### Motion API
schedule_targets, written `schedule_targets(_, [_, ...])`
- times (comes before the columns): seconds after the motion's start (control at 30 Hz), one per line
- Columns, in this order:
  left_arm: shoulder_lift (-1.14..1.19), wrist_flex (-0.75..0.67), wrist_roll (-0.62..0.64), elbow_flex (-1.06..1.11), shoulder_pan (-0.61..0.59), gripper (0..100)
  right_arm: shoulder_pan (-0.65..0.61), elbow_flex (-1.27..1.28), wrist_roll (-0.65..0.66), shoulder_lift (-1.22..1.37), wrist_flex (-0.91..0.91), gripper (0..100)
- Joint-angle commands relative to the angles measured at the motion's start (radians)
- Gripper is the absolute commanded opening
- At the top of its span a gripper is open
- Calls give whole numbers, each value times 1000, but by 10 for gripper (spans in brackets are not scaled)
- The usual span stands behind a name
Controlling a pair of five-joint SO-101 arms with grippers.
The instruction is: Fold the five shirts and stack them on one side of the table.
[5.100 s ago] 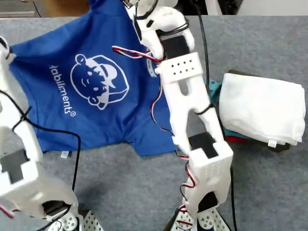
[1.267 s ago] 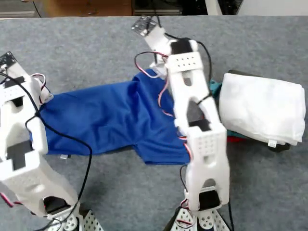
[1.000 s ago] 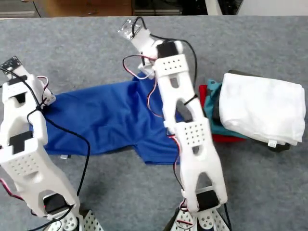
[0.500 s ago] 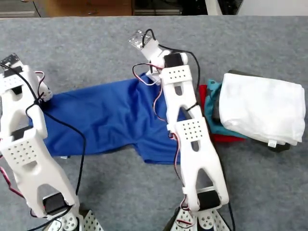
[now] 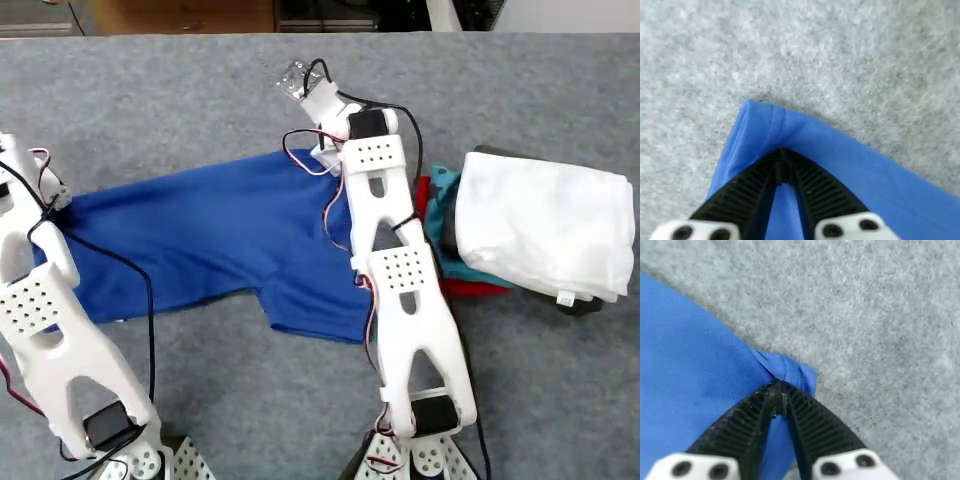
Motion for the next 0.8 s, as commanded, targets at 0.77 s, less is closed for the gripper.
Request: schedule_targets(0.77, [-346, 382, -155, -150, 66, 20, -102, -90, 8, -487, 391, 5])
